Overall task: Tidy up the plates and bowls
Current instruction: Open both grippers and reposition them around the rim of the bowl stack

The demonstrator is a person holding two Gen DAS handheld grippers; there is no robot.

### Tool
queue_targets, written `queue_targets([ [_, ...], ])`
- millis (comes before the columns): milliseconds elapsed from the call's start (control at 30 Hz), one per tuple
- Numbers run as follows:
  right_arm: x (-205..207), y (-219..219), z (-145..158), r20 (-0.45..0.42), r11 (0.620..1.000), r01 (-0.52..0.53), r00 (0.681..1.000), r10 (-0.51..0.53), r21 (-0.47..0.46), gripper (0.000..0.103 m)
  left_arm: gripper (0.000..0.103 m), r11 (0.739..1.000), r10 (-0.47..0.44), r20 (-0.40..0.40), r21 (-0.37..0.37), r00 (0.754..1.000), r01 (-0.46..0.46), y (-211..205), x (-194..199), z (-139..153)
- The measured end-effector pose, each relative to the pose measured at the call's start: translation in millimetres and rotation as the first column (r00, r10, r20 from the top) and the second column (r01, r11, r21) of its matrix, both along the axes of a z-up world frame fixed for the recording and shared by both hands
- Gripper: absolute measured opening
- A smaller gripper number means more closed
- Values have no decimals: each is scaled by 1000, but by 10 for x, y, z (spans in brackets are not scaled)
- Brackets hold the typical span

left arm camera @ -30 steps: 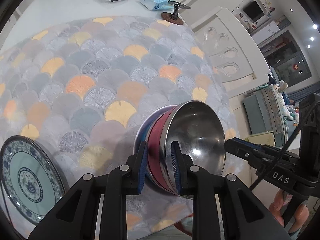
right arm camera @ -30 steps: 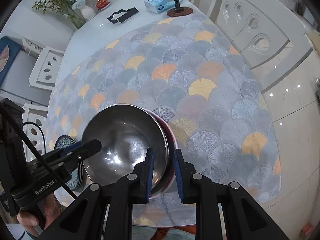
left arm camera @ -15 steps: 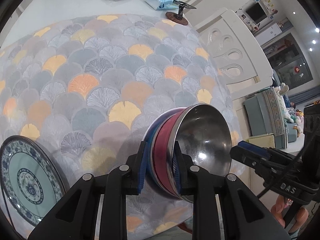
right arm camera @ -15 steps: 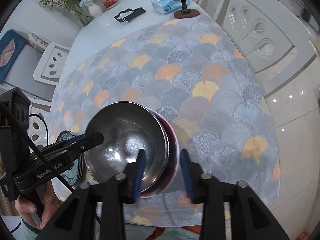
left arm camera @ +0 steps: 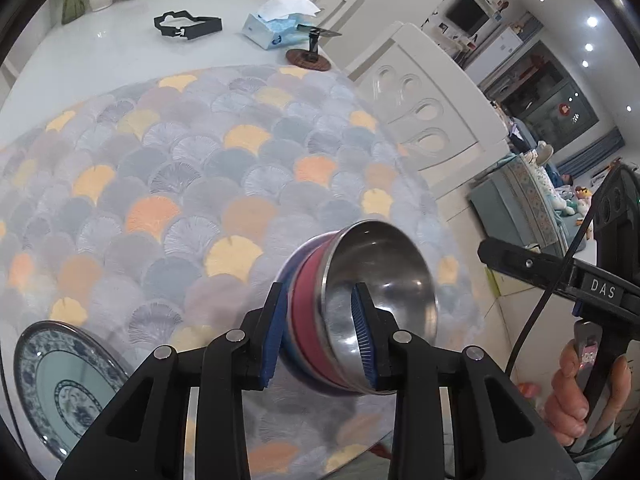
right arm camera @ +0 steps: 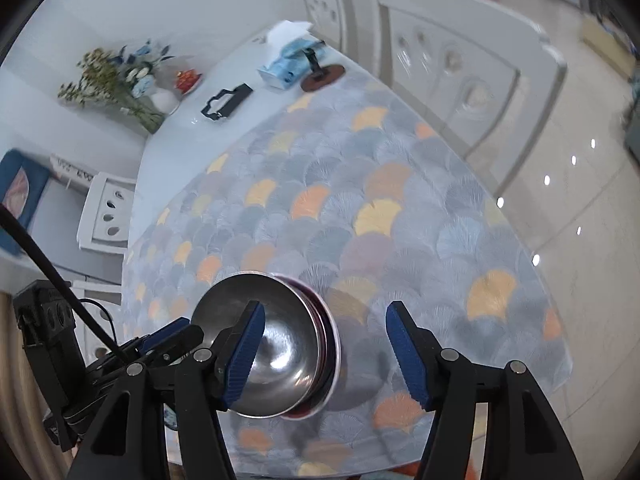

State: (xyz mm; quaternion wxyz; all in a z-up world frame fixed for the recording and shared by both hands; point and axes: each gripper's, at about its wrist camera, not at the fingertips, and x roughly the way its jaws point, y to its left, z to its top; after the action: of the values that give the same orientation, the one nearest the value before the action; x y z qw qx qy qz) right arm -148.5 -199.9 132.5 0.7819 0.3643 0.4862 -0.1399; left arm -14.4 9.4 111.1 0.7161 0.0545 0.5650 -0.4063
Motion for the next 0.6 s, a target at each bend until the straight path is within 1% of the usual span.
queue_targets([
  [133,-7,36,-101,-20,999,6,1000,-6,34,61,30,1000,16,-27,-7,1000,-16,48,101,-31],
  [333,11,119,-113,-26,1000,-6,1000,7,22,61,31,1000,9,-32,-13,999,-9,56,172,-28],
  [433,13,122,-117,-26,1000,0,1000,0,24,61,36,1000,17,-52,-26,998,-18,67,210,-33],
  [533,22,101,-122,-26,1000,7,1000,-6,26,61,43,999,27,-54,-31,998,-29,89,231,-28],
  [600,30,98,-119,-25,1000,7,1000,-6,24,61,50,999,29,-55,-37,998,-31,106,238,-16],
])
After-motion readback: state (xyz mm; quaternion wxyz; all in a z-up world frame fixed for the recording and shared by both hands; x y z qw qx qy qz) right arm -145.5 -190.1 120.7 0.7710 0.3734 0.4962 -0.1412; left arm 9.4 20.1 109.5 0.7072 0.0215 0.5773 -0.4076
